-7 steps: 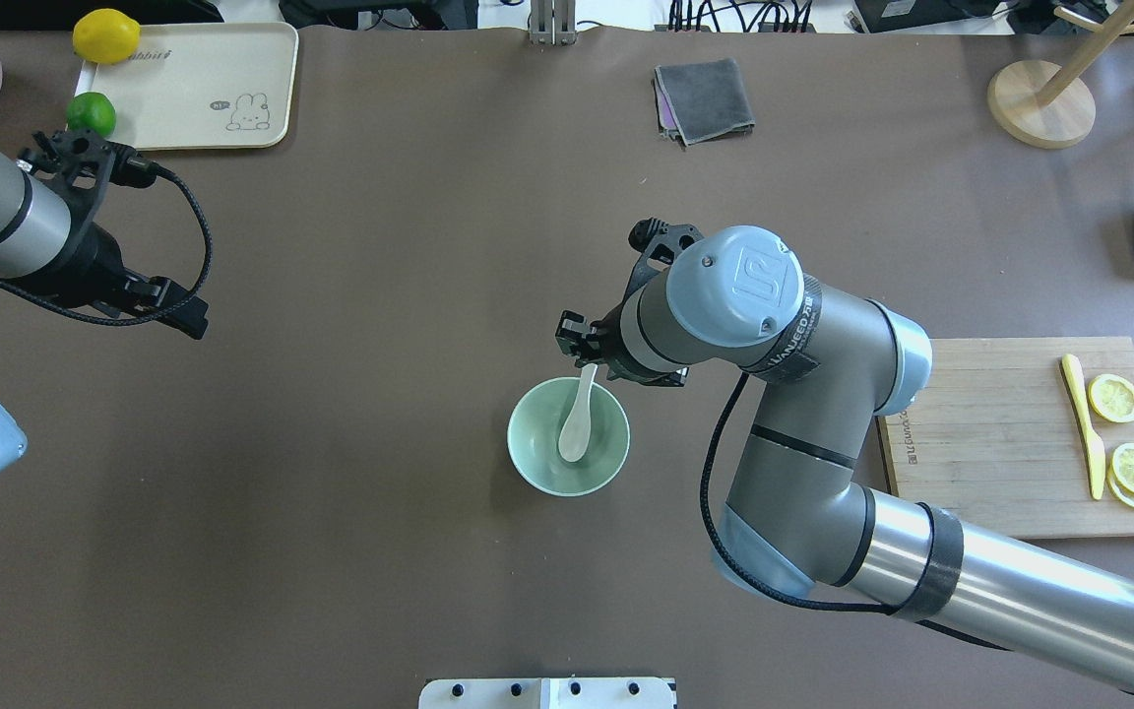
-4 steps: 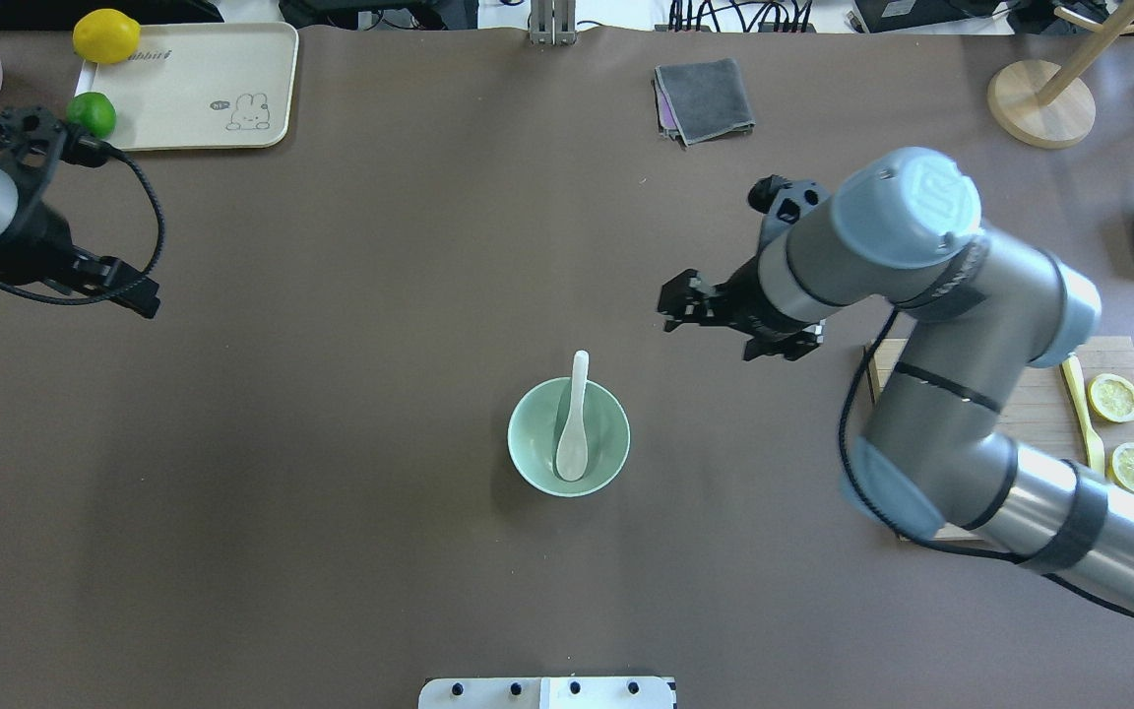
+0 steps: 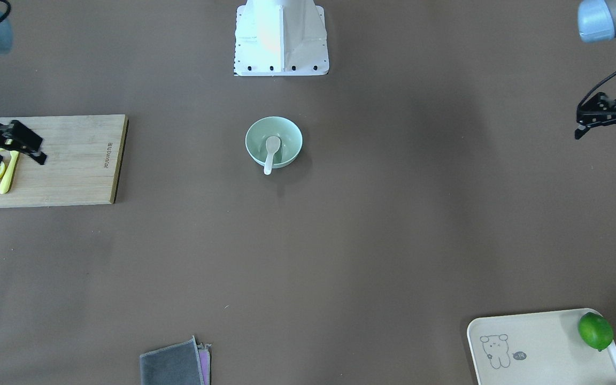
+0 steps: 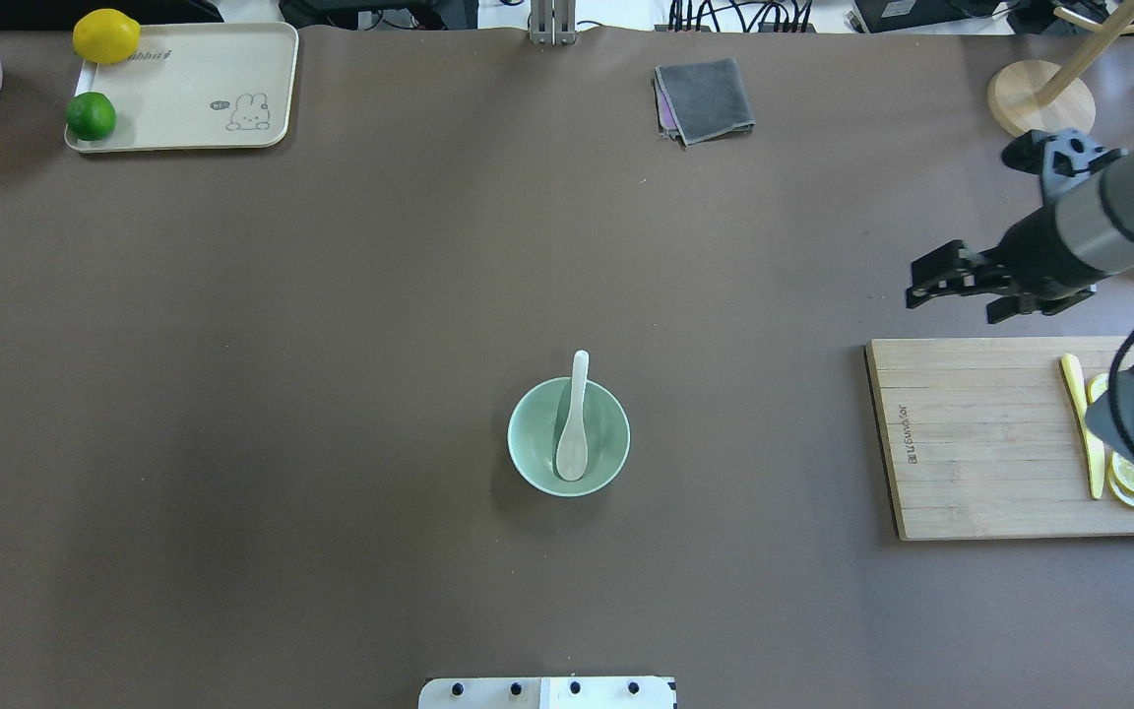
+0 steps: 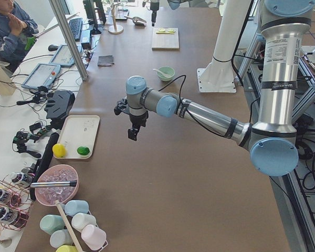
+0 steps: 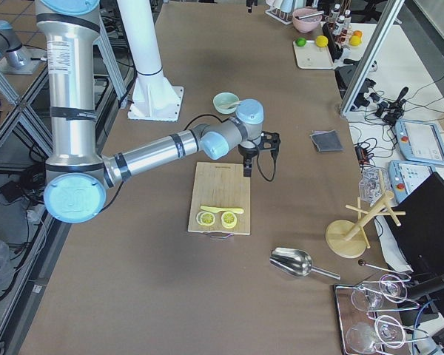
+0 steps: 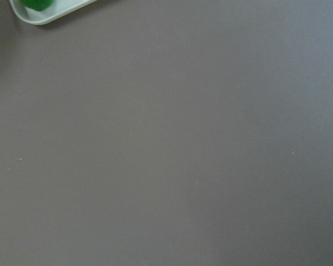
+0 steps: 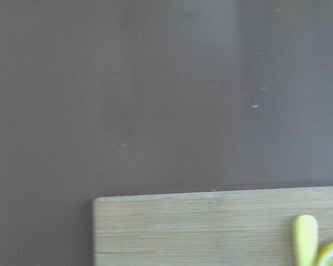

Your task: Place spoon in bowl

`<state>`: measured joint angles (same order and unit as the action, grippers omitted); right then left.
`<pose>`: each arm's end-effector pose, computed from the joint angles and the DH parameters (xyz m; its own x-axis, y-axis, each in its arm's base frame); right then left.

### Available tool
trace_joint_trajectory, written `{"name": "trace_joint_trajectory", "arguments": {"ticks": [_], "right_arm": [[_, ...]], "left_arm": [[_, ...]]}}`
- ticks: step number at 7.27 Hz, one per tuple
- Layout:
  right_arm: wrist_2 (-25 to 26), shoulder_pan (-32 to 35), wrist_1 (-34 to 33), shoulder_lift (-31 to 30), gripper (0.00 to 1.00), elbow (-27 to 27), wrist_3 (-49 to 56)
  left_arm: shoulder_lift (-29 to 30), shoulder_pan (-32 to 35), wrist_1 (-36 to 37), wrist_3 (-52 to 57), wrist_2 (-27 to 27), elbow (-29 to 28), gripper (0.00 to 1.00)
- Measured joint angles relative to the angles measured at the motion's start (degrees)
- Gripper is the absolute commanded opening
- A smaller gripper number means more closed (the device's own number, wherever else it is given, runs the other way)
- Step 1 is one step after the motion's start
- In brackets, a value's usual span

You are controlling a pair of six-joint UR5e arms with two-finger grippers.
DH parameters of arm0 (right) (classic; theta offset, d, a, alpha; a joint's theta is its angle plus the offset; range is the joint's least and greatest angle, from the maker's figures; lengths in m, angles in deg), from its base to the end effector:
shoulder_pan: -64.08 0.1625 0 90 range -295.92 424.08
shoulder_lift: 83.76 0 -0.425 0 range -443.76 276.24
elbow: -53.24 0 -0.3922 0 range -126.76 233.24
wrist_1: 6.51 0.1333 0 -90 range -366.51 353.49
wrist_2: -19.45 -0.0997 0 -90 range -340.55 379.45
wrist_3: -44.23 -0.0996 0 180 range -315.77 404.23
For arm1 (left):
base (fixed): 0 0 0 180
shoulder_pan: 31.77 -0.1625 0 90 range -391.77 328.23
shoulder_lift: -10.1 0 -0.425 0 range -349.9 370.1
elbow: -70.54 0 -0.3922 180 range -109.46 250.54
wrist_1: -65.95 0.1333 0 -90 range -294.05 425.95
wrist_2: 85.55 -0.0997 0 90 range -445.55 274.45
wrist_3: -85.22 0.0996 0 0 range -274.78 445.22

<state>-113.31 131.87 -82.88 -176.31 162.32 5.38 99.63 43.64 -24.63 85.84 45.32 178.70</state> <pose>-0.1206 -0.4692 0.4886 0.6340 0.0400 0.7723 -0.0910 0.9956 0.0230 0.0571 -0.4899 0.5086 0.6775 0.3989 -0.6179 -0.2465 0.9147 0.3202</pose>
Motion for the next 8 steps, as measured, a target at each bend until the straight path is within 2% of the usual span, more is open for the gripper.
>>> {"name": "trace_joint_trajectory", "arguments": {"ticks": [2, 4, 8], "right_arm": [[-1.42, 11.53, -8.48, -3.26, 1.00, -1.31, 21.27], [-1.55, 17.21, -15.73, -3.65, 1.00, -2.18, 34.68], [-2.23, 19.41, -17.10, -3.41, 1.00, -6.36, 41.39]], "left_arm": [[-0.38, 7.02, 0.11, 8.88, 0.76, -5.20, 0.97], [-0.46, 10.69, 0.11, 11.21, 0.69, -8.57, 0.97], [-0.13, 12.00, 0.10, 11.03, 0.70, -11.50, 0.97]]}}
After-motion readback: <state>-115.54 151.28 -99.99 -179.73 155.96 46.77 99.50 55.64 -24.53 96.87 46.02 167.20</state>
